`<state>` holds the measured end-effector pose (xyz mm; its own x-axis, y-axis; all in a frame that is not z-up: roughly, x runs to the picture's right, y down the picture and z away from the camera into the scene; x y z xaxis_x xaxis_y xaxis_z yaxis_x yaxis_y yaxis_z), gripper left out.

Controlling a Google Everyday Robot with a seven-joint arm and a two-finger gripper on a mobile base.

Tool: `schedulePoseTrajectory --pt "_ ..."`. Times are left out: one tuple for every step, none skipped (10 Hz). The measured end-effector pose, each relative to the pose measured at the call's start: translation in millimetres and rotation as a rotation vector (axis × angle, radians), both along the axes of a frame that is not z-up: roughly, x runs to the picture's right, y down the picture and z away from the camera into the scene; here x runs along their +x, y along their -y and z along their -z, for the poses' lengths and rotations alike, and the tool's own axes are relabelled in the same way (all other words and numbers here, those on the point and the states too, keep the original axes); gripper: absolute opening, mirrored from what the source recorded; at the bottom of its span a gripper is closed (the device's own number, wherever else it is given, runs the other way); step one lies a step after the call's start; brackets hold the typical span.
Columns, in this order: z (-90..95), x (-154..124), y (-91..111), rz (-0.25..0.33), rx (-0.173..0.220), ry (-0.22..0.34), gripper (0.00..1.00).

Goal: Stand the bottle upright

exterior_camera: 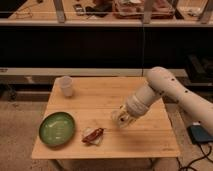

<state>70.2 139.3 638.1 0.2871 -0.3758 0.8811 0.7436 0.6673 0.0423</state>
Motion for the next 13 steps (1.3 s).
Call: schedulePoseTrajectory --pt "2.2 1.1 4.3 -0.072 0.004 -0.024 0.16" --pt "3.3 0.1 7.5 -0.109 0.008 -0.034 0.16" --pt "3.4 -0.6 8.5 -0.12 0.009 -0.035 0.16" --pt "3.4 -0.8 8.5 -0.119 0.009 -0.035 0.16" --pt "3.3 -1.6 8.6 -0.118 0.009 -0.034 0.16" --pt "3.1 -1.6 9.0 -0.12 0.007 -0.035 0.16" --pt "1.6 -0.6 10.0 -0.134 0.002 -0.042 0.16" --pt "-1.7 1.4 13.7 -0.167 -0.009 -0.059 0.16" --pt "-10.2 6.4 23.2 -0.242 -0.036 -0.102 0.16" --pt "-18.2 11.5 31.7 -0.307 -0.062 -0.142 0.16" --pt "-28.8 17.2 43.8 -0.396 -0.104 -0.193 0.16" --pt "-35.7 19.7 53.2 -0.466 -0.147 -0.229 0.16" --pt "-40.1 20.6 62.6 -0.533 -0.2 -0.264 0.16"
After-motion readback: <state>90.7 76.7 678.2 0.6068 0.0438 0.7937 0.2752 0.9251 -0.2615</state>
